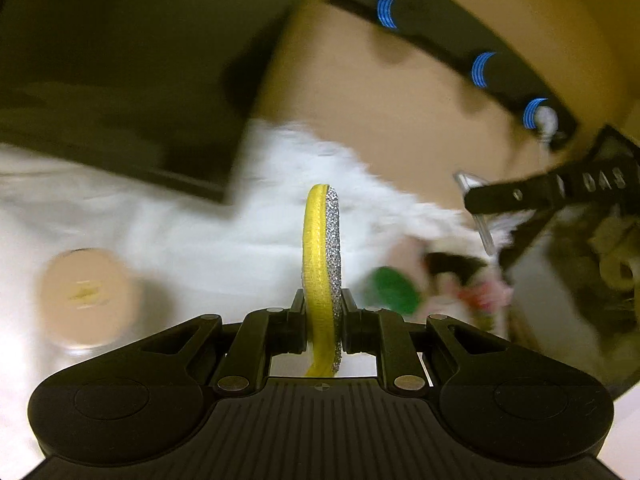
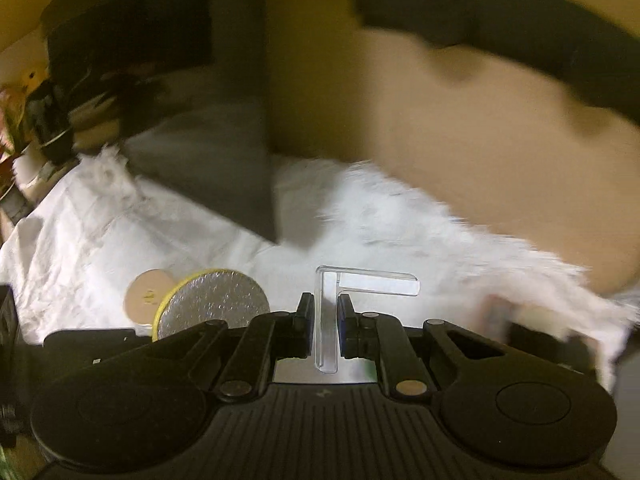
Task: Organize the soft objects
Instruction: 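Carry the glitter pad and plastic stand into the pink box and open both grippers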
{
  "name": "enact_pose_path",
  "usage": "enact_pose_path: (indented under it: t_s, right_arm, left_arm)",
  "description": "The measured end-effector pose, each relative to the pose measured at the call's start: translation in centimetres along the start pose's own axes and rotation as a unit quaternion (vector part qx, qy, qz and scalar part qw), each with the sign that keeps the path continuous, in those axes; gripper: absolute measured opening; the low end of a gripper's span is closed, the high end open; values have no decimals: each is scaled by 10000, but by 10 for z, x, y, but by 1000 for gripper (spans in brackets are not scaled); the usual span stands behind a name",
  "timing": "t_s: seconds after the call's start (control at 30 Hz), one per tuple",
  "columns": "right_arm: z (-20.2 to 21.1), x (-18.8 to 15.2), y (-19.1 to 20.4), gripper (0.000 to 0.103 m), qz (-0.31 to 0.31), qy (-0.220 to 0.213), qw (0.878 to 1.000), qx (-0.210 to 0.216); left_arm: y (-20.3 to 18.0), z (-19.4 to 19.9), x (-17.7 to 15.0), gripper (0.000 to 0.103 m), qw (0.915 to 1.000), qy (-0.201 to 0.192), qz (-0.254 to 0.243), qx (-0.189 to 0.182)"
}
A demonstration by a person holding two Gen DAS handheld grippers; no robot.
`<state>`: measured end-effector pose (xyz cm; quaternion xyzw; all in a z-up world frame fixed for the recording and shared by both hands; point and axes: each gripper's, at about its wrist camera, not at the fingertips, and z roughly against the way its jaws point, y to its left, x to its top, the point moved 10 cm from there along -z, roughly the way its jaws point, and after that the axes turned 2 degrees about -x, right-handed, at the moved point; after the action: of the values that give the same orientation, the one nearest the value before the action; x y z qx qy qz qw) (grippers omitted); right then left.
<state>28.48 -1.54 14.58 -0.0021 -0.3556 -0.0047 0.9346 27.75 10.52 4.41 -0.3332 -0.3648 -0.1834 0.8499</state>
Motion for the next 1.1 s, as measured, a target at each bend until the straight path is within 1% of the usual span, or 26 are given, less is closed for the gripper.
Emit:
enact_pose_path:
  t_s: [0.13,0.23,0.27,0.33,0.37,0.4,0.5,0.53,0.57,0.6,0.63,0.7,0.77,0.83,0.9,0.93,1.0,1.03,1.07,1.1]
  right_arm:
    - [37,-15,-52,12,-289,-216,9990,-277]
    - [61,-28,-100,12,-555,-457,9961,-512]
    - [67,-33,-117,12,-723,-524,9943,-580]
    - [76,-47,-150,12,-1095,-497,9906,-657]
    - [82,-53,-164,12,-1216,-543,9885,-720]
    - [87,-58,-176,12,-1293,-600,9868,-766]
    - [95,-72,-202,12,-1581,-673,9824,-733]
    - [93,-77,-208,12,-1643,-648,9816,-733]
    - [90,-81,-213,12,-1683,-599,9811,-748]
    - [84,-86,-217,12,-1732,-530,9807,-741]
    - [79,-90,-218,12,-1777,-478,9804,-699]
    - [64,-98,-219,12,-1866,-365,9803,-533]
    - [45,-105,-220,12,-1884,-261,9807,-456]
    - [24,-111,-224,12,-1752,-228,9826,-577]
    - [0,-118,-228,12,-1672,-164,9836,-660]
    - [-11,-123,-229,12,-1726,-93,9832,-594]
    - [-36,-134,-228,12,-1867,79,9820,-284]
    - [-45,-141,-227,12,-1884,142,9818,-179]
    - [-53,-149,-224,13,-1866,314,9819,-110]
    - [-60,-155,-221,13,-1802,346,9830,-72]
  left_arm:
    - [-52,-27,2,18,9972,232,122,-703]
    - [-91,-47,6,18,9943,281,71,-1031]
    - [-103,-54,6,18,9923,335,126,-1186]
    - [-127,-74,4,18,9851,527,294,-1610]
    - [-139,-87,3,18,9818,629,355,-1759]
    - [-147,-97,3,18,9804,657,383,-1815]
    - [-165,-136,6,18,9774,615,555,-1945]
    - [-165,-150,5,19,9787,649,600,-1851]
    - [-161,-162,3,22,9824,734,620,-1599]
    - [-156,-170,-1,24,9859,821,627,-1318]
    - [-152,-174,-5,25,9877,869,624,-1145]
    - [-146,-171,-9,27,9870,865,634,-1199]
    - [-140,-165,-8,27,9874,821,610,-1210]
    - [-136,-162,-2,25,9872,781,603,-1250]
    - [-132,-152,5,20,9850,751,720,-1374]
    - [-131,-148,11,19,9843,676,775,-1437]
    - [-133,-143,22,18,9835,532,833,-1516]
    - [-133,-143,25,18,9818,539,908,-1578]
    - [-134,-146,27,18,9794,589,1002,-1652]
    - [-135,-149,28,18,9759,643,1117,-1760]
